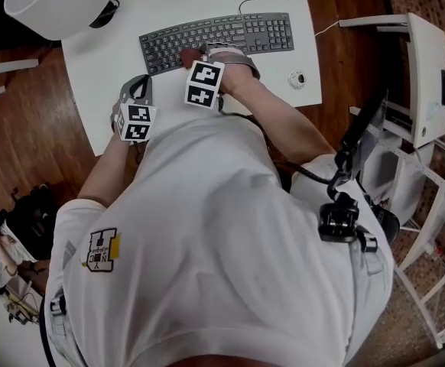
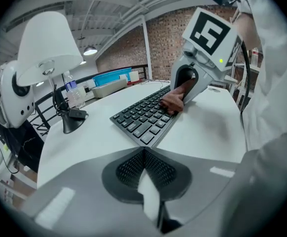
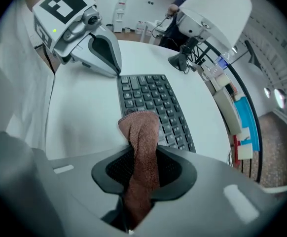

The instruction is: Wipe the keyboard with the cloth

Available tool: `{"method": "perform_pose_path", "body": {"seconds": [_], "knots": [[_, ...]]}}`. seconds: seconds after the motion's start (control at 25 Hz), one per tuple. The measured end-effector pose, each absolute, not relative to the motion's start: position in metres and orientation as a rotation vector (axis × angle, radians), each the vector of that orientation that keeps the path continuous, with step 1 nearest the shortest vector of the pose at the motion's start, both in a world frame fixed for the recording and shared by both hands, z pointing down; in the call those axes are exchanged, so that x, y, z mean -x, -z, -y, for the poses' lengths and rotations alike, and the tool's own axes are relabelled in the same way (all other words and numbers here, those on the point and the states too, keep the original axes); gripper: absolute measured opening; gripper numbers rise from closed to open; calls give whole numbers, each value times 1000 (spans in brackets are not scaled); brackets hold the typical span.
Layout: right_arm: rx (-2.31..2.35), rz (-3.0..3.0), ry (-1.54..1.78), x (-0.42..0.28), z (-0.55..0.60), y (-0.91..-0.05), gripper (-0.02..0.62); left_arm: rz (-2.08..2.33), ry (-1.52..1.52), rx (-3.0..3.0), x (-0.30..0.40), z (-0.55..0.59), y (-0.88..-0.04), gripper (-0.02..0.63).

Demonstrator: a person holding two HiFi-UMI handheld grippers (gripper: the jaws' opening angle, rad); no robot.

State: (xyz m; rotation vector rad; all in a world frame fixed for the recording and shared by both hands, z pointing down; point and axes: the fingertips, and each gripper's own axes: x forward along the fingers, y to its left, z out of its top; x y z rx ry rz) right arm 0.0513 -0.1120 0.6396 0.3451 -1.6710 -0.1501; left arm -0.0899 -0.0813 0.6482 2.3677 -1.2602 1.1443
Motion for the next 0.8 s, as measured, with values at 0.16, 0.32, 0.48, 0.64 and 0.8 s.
{"method": "perform_pose_path", "body": {"seconds": [0.16, 0.32, 0.48, 0.64, 0.8], "knots": [[-423, 1628, 84, -104, 120, -641, 101, 1269, -1161, -2356, 90, 82, -649, 0], [-510, 1569, 14, -165, 128, -642, 101, 1285, -1178, -2336, 91, 81, -650, 0], [-596, 1501, -51, -228, 136, -641, 101, 1305, -1185, -2322, 92, 82, -649, 0], [-671, 1437, -105, -285, 144, -640, 101, 1330, -1192, -2303, 91, 83, -647, 0], [-726, 1380, -147, -334, 145, -639, 101, 1350, -1197, -2283, 90, 82, -647, 0]]}}
